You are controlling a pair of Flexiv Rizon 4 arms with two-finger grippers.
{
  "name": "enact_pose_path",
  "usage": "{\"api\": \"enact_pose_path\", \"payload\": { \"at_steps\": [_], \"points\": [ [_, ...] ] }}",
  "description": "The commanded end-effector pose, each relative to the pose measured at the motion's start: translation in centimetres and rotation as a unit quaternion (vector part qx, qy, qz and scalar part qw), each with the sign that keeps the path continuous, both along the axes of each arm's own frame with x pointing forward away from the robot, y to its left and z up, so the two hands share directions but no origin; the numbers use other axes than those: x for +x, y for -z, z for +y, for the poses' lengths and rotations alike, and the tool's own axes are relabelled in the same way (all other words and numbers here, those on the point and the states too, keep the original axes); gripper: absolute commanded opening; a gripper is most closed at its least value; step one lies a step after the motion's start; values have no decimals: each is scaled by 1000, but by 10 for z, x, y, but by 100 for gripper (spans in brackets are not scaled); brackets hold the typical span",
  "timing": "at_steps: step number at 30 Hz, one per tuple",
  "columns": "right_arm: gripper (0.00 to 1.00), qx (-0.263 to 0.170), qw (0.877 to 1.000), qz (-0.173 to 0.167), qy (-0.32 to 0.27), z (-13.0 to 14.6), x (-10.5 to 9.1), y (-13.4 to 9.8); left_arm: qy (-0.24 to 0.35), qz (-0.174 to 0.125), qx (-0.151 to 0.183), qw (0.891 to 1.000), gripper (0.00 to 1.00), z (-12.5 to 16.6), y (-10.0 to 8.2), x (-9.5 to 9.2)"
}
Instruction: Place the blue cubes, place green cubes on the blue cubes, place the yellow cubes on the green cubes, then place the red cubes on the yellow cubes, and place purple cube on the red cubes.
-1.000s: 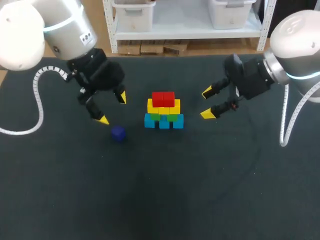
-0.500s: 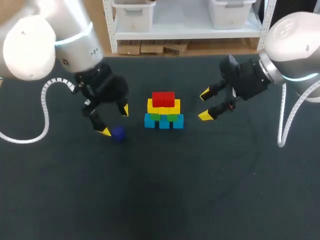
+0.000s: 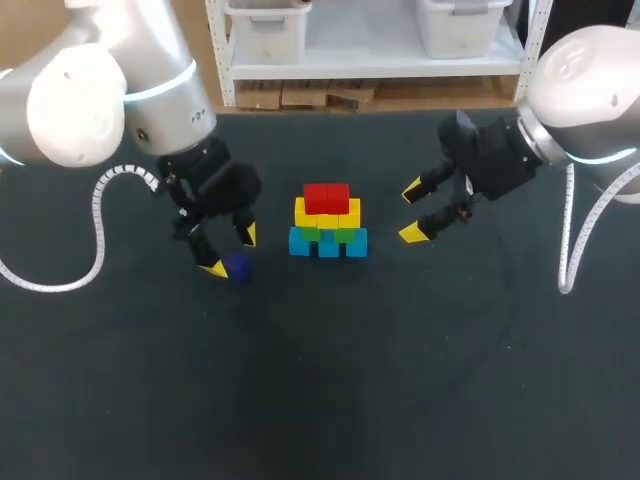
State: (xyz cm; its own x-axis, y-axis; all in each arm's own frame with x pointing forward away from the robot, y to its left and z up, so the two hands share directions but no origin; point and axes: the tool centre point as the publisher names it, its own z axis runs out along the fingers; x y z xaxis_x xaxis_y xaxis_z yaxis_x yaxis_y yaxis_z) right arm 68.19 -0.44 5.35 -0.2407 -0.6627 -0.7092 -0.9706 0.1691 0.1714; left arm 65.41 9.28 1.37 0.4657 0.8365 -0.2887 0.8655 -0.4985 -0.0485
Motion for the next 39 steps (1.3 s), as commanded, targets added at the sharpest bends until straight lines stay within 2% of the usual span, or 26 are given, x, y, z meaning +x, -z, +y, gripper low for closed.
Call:
{"api": "enact_pose_path", "payload": {
  "at_steps": [1,8,10,13,14,17,18,22,27,34,39],
  "points": [
    [100,-6,1000,-1,2,0,-2,-3,0,0,-1,1000,69,2,5,1],
    [100,-11,1000,-1,3,2,-6,-5,-3,1,5,1000,61,7,15,4],
    [100,-12,1000,-1,4,1,-6,-5,-4,1,7,1000,50,8,16,4],
    [100,-13,1000,-1,5,1,-8,-5,-4,1,7,1000,44,8,18,5],
    [100,-13,1000,-1,6,1,-8,-5,-5,0,7,1000,39,8,18,5],
    [100,-13,1000,-1,6,1,-9,-5,-7,-1,8,1000,4,8,18,5],
    [100,-13,1000,-1,6,1,-10,-5,-8,-1,8,1000,0,8,18,5],
    [100,-10,1000,-2,5,2,-10,-5,-18,-3,8,1000,0,7,12,2],
    [100,-2,1000,-5,4,1,-10,-5,-51,-11,4,999,0,5,-12,-2],
    [100,12,1000,-11,3,-3,-7,-5,-121,-27,-26,992,0,-2,-73,-8],
    [100,16,1000,-15,-4,-6,-3,-6,-151,-55,-42,986,0,-9,-116,-7]
  ]
}}
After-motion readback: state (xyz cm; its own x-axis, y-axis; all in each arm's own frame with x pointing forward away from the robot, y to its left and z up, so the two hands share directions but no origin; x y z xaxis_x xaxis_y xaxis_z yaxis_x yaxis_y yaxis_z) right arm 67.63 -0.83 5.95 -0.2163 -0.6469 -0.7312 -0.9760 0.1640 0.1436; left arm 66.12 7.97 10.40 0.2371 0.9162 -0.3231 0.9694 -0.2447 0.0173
